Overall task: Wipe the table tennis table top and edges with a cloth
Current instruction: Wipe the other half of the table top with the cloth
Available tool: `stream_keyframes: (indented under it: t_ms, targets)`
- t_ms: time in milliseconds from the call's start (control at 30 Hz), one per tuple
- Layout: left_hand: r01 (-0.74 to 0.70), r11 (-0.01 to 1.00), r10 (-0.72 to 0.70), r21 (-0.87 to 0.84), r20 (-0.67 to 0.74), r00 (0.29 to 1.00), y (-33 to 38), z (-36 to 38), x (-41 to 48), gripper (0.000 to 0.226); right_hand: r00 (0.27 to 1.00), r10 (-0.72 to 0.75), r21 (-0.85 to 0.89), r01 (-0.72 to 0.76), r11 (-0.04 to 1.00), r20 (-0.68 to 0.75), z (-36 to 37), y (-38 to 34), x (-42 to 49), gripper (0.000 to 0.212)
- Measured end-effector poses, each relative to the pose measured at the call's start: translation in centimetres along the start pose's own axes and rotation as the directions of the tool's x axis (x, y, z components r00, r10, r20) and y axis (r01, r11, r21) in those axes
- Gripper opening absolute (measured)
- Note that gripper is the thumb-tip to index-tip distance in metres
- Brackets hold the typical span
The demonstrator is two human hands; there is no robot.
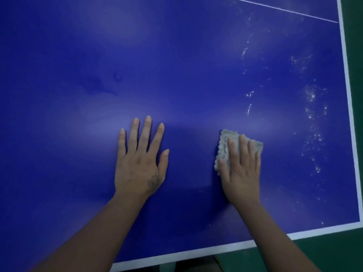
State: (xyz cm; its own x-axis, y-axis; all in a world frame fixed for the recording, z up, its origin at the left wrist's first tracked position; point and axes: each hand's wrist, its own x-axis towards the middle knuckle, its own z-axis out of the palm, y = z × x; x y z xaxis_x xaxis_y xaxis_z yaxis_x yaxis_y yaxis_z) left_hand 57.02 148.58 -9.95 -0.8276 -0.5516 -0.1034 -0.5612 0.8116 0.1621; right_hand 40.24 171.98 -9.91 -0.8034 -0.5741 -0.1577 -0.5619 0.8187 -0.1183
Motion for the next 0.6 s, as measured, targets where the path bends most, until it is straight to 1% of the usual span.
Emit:
stream_keyframes:
  t_ms: [67, 100, 133, 233, 300, 367, 433, 500, 533, 600]
  targets:
    - [0.0, 1.0, 0.0, 0.016, 0.0, 1.0, 0.1, 0.1, 0.0, 0.069, 0.996, 0.09, 0.007, -0.09, 0.996, -0.01, 0.5, -1.9, 0.2, 0.066]
    - [-0.002, 1.0, 0.002, 0.016, -0.004, 1.0, 0.1, 0.1, 0.0, 0.07, 0.995, 0.098, 0.002, -0.098, 0.995, -0.013, 0.6, -3.3, -0.1, 0.066]
    - [-0.003, 1.0, 0.003, 0.011, -0.011, 1.0, 0.1, 0.2, 0.0, 0.069, 0.998, 0.066, -0.008, -0.067, 0.998, -0.01, 0.8, -5.0, -1.0, 0.066]
    - [-0.004, 1.0, 0.004, 0.0, -0.033, 0.999, -0.1, 0.2, -0.1, 0.069, 0.986, -0.156, 0.02, 0.156, 0.988, 0.053, 1.4, -9.1, -5.7, 0.064]
    - [-0.007, 1.0, 0.007, 0.0, -0.045, 0.999, 0.0, 0.1, -0.1, 0.069, 0.955, -0.282, 0.035, 0.28, 0.959, 0.095, 1.4, -8.8, -8.6, 0.064]
    - [-0.004, 1.0, 0.004, -0.002, -0.055, 0.998, 0.1, 0.1, -0.1, 0.069, 0.932, -0.34, 0.009, 0.341, 0.94, 0.124, 1.2, -5.8, -9.5, 0.063]
    - [-0.002, 1.0, 0.002, 0.01, -0.065, 0.998, 0.2, 0.1, -0.2, 0.069, 0.946, -0.304, -0.03, 0.309, 0.951, 0.11, 0.9, -1.7, -9.5, 0.063]
    - [-0.001, 1.0, 0.002, 0.021, -0.075, 0.997, 0.3, 0.2, -0.2, 0.069, 0.98, -0.184, -0.035, 0.187, 0.982, 0.074, 0.7, 1.4, -9.1, 0.063]
    - [0.002, 1.0, 0.0, 0.027, -0.081, 0.997, 0.3, 0.2, -0.2, 0.068, 0.992, -0.111, -0.029, 0.113, 0.993, 0.056, 0.8, 2.0, -9.1, 0.065]
    - [0.005, 1.0, -0.002, 0.029, -0.1, 0.995, 0.5, 0.1, -0.3, 0.068, 1.0, 0.02, -0.005, -0.02, 1.0, 0.02, 1.2, 0.5, -9.2, 0.067]
